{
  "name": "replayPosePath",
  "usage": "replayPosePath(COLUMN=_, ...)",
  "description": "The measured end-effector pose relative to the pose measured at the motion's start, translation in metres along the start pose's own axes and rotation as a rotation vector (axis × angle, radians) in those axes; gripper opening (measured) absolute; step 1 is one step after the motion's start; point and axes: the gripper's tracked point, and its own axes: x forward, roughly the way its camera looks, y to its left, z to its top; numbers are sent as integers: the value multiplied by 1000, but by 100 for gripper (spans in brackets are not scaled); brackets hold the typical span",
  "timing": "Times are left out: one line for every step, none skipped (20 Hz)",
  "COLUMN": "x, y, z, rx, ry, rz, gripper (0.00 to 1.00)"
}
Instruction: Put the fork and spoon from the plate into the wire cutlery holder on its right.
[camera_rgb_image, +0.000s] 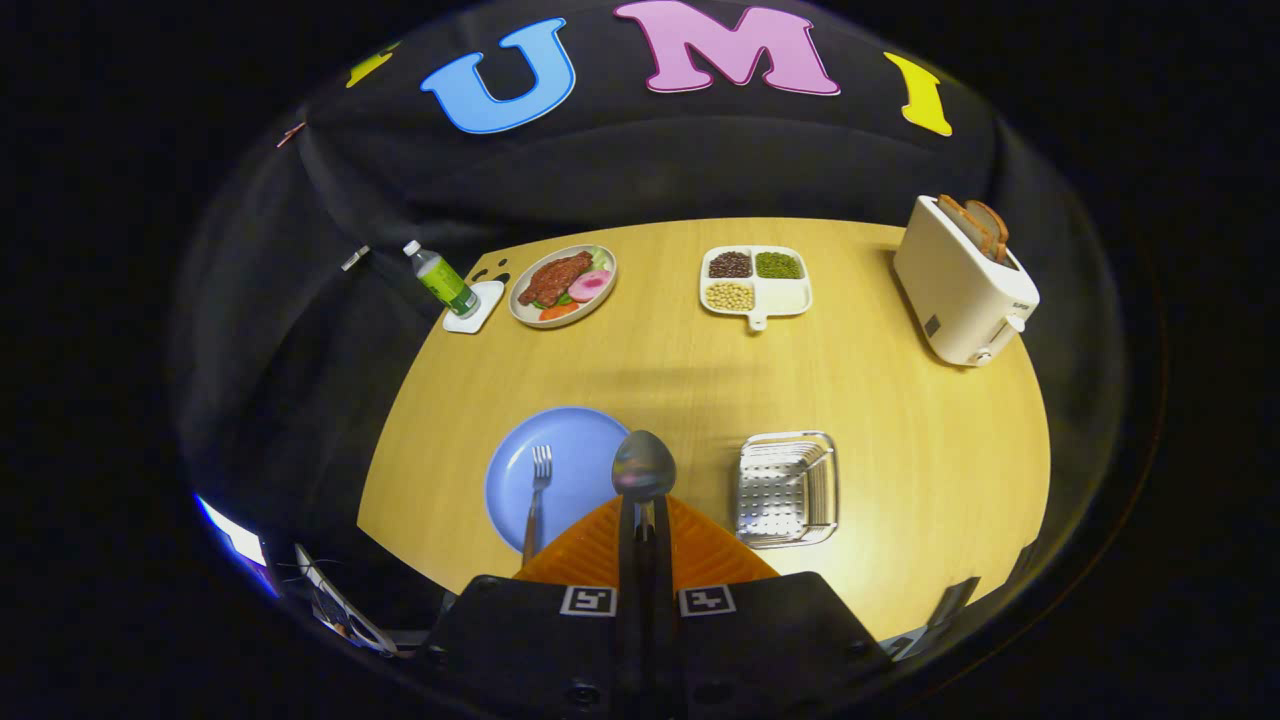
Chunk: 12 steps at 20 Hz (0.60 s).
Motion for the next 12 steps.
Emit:
replayPosePath(x=-4, y=-13, z=0, rx=-1, ry=9, rz=-17, gripper=8)
replayPosePath(x=-6, y=-26, z=-1, rx=-5, ry=29, rz=-35, gripper=8)
replayPosePath(x=-7, y=-39, z=-5, rx=-12, ry=55, rz=-57, gripper=8)
replayPosePath(x=-6, y=-52, z=-9, rx=-24, ry=87, rz=-82, gripper=8)
replayPosePath(x=-4, y=-64, z=-14, rx=-38, ry=118, rz=-106, gripper=8)
replayPosePath(x=-4, y=-73, z=-16, rx=-45, ry=139, rz=-128, gripper=8)
replayPosePath(x=1, y=-79, z=-20, rx=-45, ry=165, rz=-137, gripper=8)
replayPosePath(x=6, y=-82, z=-24, rx=-39, ry=196, rz=-137, gripper=8)
replayPosePath(x=13, y=-82, z=-29, rx=-33, ry=231, rz=-133, gripper=8)
replayPosePath(x=19, y=-82, z=-31, rx=-26, ry=249, rz=-134, gripper=8)
replayPosePath(x=26, y=-84, z=-32, rx=-23, ry=265, rz=-141, gripper=8)
replayPosePath(x=30, y=-86, z=-33, rx=-28, ry=281, rz=-157, gripper=8)
